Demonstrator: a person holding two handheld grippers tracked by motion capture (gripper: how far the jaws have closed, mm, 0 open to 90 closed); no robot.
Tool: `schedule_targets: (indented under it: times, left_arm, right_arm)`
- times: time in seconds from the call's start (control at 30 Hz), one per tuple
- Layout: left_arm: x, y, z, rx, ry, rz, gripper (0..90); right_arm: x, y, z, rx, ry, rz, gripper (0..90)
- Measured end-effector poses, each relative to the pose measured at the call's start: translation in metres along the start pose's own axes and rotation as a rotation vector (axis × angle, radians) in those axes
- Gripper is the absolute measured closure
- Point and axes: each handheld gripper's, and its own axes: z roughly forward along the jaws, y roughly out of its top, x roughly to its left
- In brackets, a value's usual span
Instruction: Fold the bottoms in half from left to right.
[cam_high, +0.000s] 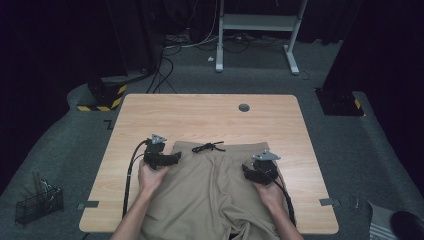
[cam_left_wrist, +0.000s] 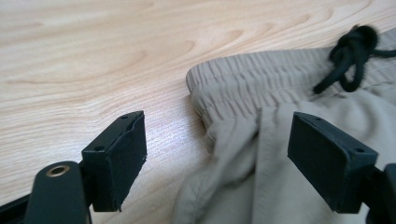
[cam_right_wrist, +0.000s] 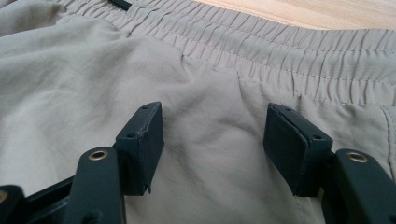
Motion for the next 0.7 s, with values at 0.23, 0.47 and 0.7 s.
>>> schedule_targets:
  times: [0.23,0.47,0.7]
  left_arm:
    - [-0.001,-0.006,0.014,0.054,0.012,0.03,19.7]
    - [-0.007,-0.008,0.013,0.034,0.033,0.092,32.1]
    - [-0.011,-0.015,0.012,-0.025,0.0,0.115,53.5]
  right_arm:
    - [0.0,0.0,0.0,0.0,0.0,0.0,38.0]
    - [0.0,0.0,0.0,0.0,0.0,0.0,38.0]
    - [0.0,0.0,0.0,0.0,-0.001,0.0,38.1]
